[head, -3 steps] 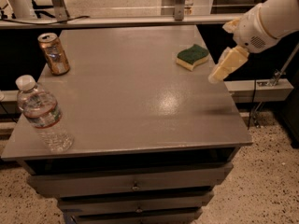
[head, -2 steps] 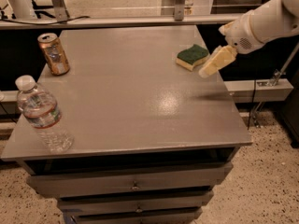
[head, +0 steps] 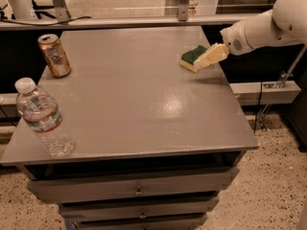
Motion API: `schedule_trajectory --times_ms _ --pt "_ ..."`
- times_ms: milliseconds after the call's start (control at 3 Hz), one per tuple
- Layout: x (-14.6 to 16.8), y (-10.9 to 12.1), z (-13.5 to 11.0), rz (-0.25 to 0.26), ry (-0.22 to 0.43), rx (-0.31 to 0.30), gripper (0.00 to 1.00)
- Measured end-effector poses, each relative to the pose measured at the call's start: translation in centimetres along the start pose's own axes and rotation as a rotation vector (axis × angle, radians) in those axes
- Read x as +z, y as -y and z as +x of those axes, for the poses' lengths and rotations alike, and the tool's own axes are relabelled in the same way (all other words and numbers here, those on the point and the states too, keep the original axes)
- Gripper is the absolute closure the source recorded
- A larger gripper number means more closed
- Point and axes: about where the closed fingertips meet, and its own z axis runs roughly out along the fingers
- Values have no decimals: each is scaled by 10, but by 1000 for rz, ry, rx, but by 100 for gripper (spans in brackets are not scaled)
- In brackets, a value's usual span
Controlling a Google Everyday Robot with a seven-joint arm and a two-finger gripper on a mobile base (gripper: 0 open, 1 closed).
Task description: Move sponge near orange can
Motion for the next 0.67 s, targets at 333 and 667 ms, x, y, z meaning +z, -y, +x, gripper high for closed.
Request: schedule_trajectory --times_ms 333,667 --pt "17 22 0 39 37 47 0" --pt "26 38 7 68 44 82 0"
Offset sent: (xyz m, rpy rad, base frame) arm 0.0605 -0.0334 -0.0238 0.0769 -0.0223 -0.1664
